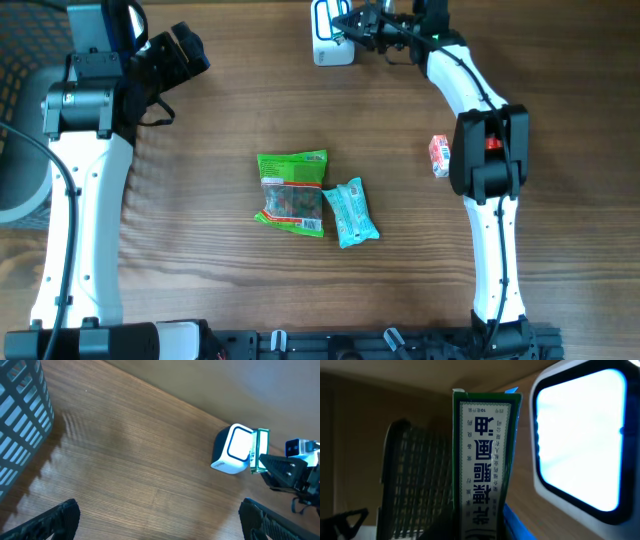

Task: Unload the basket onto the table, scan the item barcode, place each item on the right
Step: 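Present the white-green box to the white scanner, then lower the white-green box beside the Kleenex pack and release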

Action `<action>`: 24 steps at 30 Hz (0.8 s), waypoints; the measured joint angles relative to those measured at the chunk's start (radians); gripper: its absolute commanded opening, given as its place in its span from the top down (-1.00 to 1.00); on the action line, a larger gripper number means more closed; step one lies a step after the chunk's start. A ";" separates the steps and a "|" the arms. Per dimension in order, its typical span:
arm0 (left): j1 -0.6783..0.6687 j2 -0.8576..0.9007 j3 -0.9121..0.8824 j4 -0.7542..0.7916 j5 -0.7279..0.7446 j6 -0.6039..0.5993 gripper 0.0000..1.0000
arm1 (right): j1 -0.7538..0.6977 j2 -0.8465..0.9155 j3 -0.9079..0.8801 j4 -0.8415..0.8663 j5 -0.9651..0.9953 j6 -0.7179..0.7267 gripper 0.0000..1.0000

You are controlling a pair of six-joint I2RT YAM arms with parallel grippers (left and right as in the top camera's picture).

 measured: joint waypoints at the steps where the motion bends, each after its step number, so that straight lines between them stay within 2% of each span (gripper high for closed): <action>1: 0.000 0.000 0.000 0.000 0.000 0.000 -1.00 | 0.000 0.000 0.000 0.000 -0.011 0.000 0.53; 5: 0.000 0.000 0.000 0.000 0.000 0.000 -1.00 | 0.000 -0.011 0.000 -0.034 -0.021 -0.019 0.52; 7: 0.000 0.000 0.000 0.000 0.000 0.000 -1.00 | -0.003 -0.050 0.000 -0.153 -0.018 -0.063 0.53; 9: 0.000 0.000 0.000 0.000 0.000 0.000 -1.00 | -0.007 -0.137 -0.002 -0.388 0.014 -0.155 0.52; 12: 0.000 0.000 0.000 0.001 0.000 0.000 -1.00 | -0.023 -0.367 0.000 -0.822 0.131 -0.429 0.52; 14: 0.000 0.000 -0.001 0.003 0.000 0.000 -1.00 | -0.039 -0.483 0.006 -1.005 0.182 -0.571 0.53; 17: 0.000 0.000 -0.001 0.001 0.000 0.000 -1.00 | -0.096 -0.665 0.021 -1.298 0.343 -0.790 0.52; 19: 0.000 0.000 -0.001 -0.002 0.000 0.000 -1.00 | -0.146 -0.716 0.027 -1.473 0.517 -0.875 0.50; 21: 0.000 0.000 -0.001 0.000 0.000 0.000 -1.00 | -0.184 -0.719 0.015 -1.590 0.702 -0.920 0.54; 24: 0.000 0.000 -0.001 0.000 0.000 0.000 -1.00 | -0.185 -0.718 -0.092 -1.592 0.899 -0.929 0.51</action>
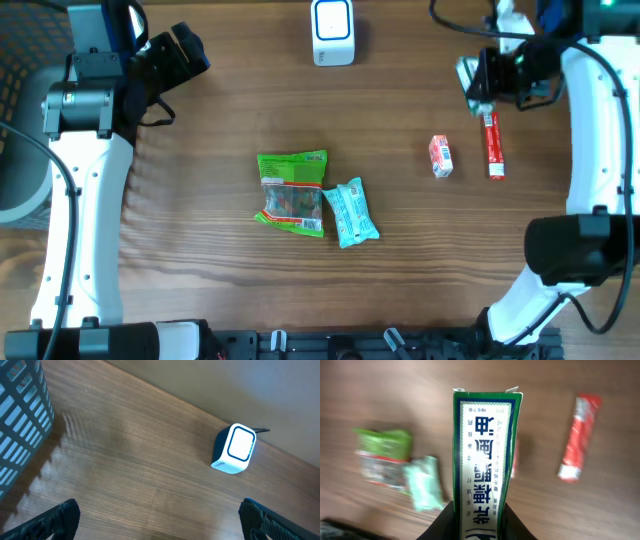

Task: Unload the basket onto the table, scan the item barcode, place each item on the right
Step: 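Lower the white-green box beside the Kleenex pack and release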

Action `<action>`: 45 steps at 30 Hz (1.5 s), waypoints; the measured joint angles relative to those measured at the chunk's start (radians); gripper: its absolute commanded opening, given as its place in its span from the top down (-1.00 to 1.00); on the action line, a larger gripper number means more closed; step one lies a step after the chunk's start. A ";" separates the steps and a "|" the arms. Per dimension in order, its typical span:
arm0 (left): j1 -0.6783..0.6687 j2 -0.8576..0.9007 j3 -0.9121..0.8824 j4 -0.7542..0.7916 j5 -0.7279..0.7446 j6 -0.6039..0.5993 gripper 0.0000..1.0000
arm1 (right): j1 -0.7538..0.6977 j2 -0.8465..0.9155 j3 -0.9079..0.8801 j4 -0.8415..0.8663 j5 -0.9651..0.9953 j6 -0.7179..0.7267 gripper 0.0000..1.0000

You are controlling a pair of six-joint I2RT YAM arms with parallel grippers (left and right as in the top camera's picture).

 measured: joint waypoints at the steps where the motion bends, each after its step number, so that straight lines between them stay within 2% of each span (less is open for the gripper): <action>1: 0.000 0.000 0.000 0.000 0.000 0.000 -1.00 | 0.002 0.001 -0.058 -0.002 0.070 0.012 0.50; 3: 0.000 0.000 0.000 -0.001 0.000 0.000 -1.00 | 0.002 0.003 -0.161 0.049 0.193 0.053 0.50; 7: 0.000 0.000 0.000 -0.001 0.000 0.000 -1.00 | 0.002 0.006 -0.354 0.154 0.298 0.098 0.49; 8: 0.000 0.000 0.000 0.000 0.000 0.000 -1.00 | 0.002 0.007 -0.404 0.193 0.312 0.102 0.32; 9: 0.000 0.000 0.000 0.000 0.000 0.000 -1.00 | 0.002 0.009 -0.453 0.237 0.322 0.105 -0.06; 10: 0.000 0.000 0.000 0.000 0.000 0.000 -1.00 | 0.002 0.012 -0.490 0.269 0.328 0.105 -0.25; 13: 0.000 0.000 0.000 0.000 0.000 0.000 -1.00 | 0.002 0.012 -0.571 0.339 0.354 0.101 -0.39; 20: 0.000 0.000 0.000 0.000 0.000 0.000 -1.00 | 0.002 0.013 -0.584 0.396 0.341 0.101 -0.62; 22: 0.000 0.000 0.000 0.000 0.000 0.000 -1.00 | 0.002 0.013 -0.584 0.392 0.289 0.101 -0.99; 27: 0.000 0.000 0.000 0.000 0.000 0.000 -1.00 | 0.002 0.013 -0.584 0.368 0.167 0.121 -1.00; 33: 0.000 0.000 0.000 0.000 0.000 0.000 -1.00 | -0.011 0.013 -0.585 0.472 0.168 0.275 -0.99; 35: 0.000 0.000 0.000 0.000 0.000 0.000 -1.00 | -0.036 0.013 -0.585 0.493 0.157 0.306 -0.28; 36: 0.000 0.000 0.000 0.000 0.000 0.000 -1.00 | -0.048 0.013 -0.585 0.498 0.154 0.317 -0.19; 38: 0.000 0.000 0.000 0.000 0.000 0.000 -1.00 | -0.080 0.013 -0.585 0.500 0.149 0.344 0.12; 42: 0.000 0.000 0.000 0.000 0.000 0.000 -1.00 | -0.136 0.013 -0.593 0.505 0.136 0.382 0.04; 45: 0.000 0.000 0.000 0.000 0.000 0.000 -1.00 | -0.129 0.013 -0.678 0.559 0.112 0.398 0.04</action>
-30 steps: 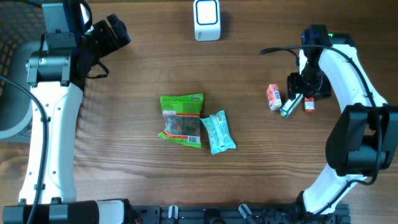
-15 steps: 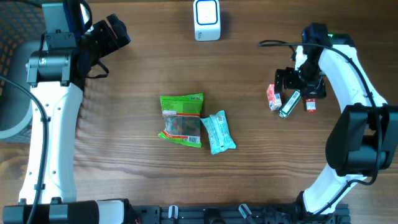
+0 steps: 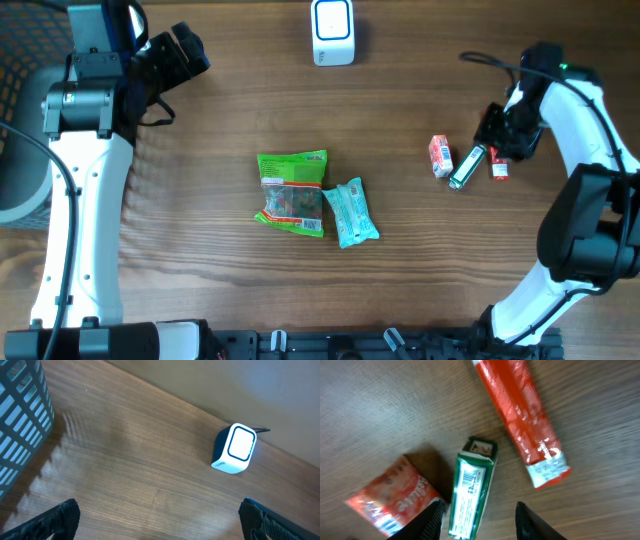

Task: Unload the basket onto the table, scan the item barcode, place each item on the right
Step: 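Lower the white-green box beside the Kleenex pack and release, then grasp the red Kleenex pack with the right gripper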

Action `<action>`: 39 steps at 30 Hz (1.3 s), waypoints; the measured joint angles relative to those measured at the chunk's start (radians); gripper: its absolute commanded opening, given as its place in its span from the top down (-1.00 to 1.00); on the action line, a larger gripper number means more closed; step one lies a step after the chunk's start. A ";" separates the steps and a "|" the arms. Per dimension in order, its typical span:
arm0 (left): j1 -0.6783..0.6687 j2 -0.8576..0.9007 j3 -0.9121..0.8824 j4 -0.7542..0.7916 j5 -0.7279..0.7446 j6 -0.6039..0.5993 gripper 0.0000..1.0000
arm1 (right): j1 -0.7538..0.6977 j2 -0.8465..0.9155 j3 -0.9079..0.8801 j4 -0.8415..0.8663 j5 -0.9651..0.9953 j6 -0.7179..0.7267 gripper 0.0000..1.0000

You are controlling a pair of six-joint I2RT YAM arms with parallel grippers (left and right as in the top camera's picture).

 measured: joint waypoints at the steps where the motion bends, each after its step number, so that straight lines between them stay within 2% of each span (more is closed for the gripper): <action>1: 0.000 0.000 0.000 0.000 0.000 0.000 -1.00 | 0.002 0.000 -0.028 0.021 -0.005 0.006 0.04; 6: 0.000 0.000 0.000 0.000 0.000 0.000 -1.00 | 0.004 0.001 -0.115 0.111 -0.029 0.034 0.06; 16: 0.000 0.000 0.000 0.000 0.000 0.000 -1.00 | 0.057 0.001 -0.116 0.131 -0.010 0.041 0.09; 19: 0.000 0.000 0.000 0.000 0.000 0.000 -1.00 | 0.070 0.001 -0.117 0.108 0.013 0.048 0.14; 20: 0.000 0.000 0.000 0.000 0.000 0.000 -1.00 | 0.070 0.001 -0.117 0.104 0.018 0.048 0.24; 22: 0.000 0.000 0.000 0.000 0.000 0.000 -1.00 | 0.070 0.001 -0.117 0.098 0.024 0.056 0.29; 29: 0.000 0.000 0.000 0.000 0.000 0.000 -1.00 | 0.070 0.001 -0.183 0.138 0.051 0.059 0.31; 31: 0.000 0.000 0.000 0.000 0.000 0.000 -1.00 | 0.070 0.001 -0.186 0.135 0.077 0.027 0.35; 39: 0.000 0.000 0.000 0.000 0.000 0.000 -1.00 | 0.070 0.001 -0.175 0.159 0.291 -0.258 0.36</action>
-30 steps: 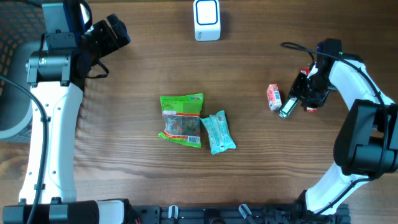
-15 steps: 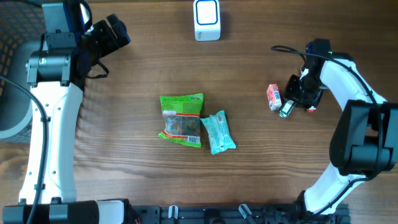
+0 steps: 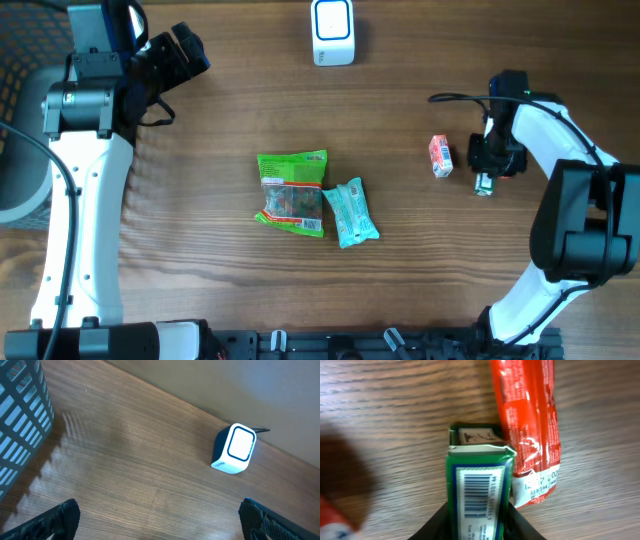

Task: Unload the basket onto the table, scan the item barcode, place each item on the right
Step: 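Grasp the red Kleenex pack with the right gripper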

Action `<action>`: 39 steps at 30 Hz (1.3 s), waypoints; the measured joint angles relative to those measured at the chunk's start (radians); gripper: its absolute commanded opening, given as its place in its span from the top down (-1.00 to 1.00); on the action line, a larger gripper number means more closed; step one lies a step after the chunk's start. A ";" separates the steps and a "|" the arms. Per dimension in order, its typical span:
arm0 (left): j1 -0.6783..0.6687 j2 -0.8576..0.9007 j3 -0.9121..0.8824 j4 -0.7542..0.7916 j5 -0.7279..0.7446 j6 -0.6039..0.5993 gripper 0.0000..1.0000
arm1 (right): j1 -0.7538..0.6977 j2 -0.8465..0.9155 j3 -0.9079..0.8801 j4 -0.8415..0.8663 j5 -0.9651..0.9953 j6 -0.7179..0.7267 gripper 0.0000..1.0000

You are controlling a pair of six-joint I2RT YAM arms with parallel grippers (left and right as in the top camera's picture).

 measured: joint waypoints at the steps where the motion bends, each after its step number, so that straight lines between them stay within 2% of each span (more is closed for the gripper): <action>1: 0.000 0.000 0.000 0.000 0.000 0.000 -1.00 | 0.000 0.000 0.001 0.009 0.023 -0.038 0.31; 5: 0.000 0.000 0.000 0.000 0.000 0.000 -1.00 | 0.000 0.000 0.010 0.032 0.062 -0.149 0.14; 7: 0.000 0.000 0.000 -0.001 0.000 0.000 -1.00 | 0.000 0.000 0.060 -0.024 0.070 -0.171 -0.07; 9: 0.000 0.000 0.000 0.000 0.000 0.000 -1.00 | 0.000 0.001 0.144 -0.095 0.073 -0.180 -0.48; 10: 0.000 0.000 0.000 0.000 0.000 0.000 -1.00 | 0.000 0.000 0.196 -0.138 0.067 -0.190 -0.78; 11: 0.000 0.000 0.000 0.000 0.000 0.000 -1.00 | -0.001 0.001 0.259 -0.189 0.043 -0.190 -1.00; 14: 0.000 0.000 0.000 0.000 0.000 0.000 -1.00 | -0.001 -0.002 0.378 -0.283 -0.183 -0.198 -0.98; 16: 0.000 0.000 0.000 0.000 0.000 0.000 -1.00 | -0.001 -0.002 0.377 -0.302 -0.385 -0.235 -0.73; 17: 0.000 0.000 0.000 0.000 0.000 0.000 -1.00 | 0.001 -0.002 0.368 -0.300 -0.438 -0.250 -0.65; 18: 0.000 0.000 0.000 0.000 0.000 0.000 -1.00 | 0.005 -0.004 0.350 -0.286 -0.472 -0.251 -0.41; 19: 0.000 0.000 0.000 0.000 0.000 0.000 -1.00 | 0.010 -0.004 0.318 -0.267 -0.496 -0.257 -0.30; 22: 0.000 0.000 0.000 0.000 0.000 0.000 -1.00 | 0.035 -0.004 0.200 -0.177 -0.483 -0.238 -0.09; 24: 0.000 0.000 0.000 0.000 0.000 0.000 -1.00 | 0.050 -0.003 0.126 -0.109 -0.465 -0.222 -0.04; 28: 0.000 0.000 0.000 0.000 0.000 0.000 -1.00 | 0.081 -0.003 0.067 -0.044 -0.454 -0.203 0.20; 33: 0.000 0.000 0.000 0.000 0.000 0.000 -1.00 | 0.158 -0.003 0.066 -0.005 -0.444 -0.179 0.17; 36: 0.000 0.000 0.000 0.000 0.000 0.000 -1.00 | 0.222 -0.003 0.066 -0.004 -0.414 -0.110 0.14; 39: 0.000 0.000 0.000 0.000 0.000 0.000 -1.00 | 0.311 -0.003 0.066 0.000 -0.332 -0.025 0.26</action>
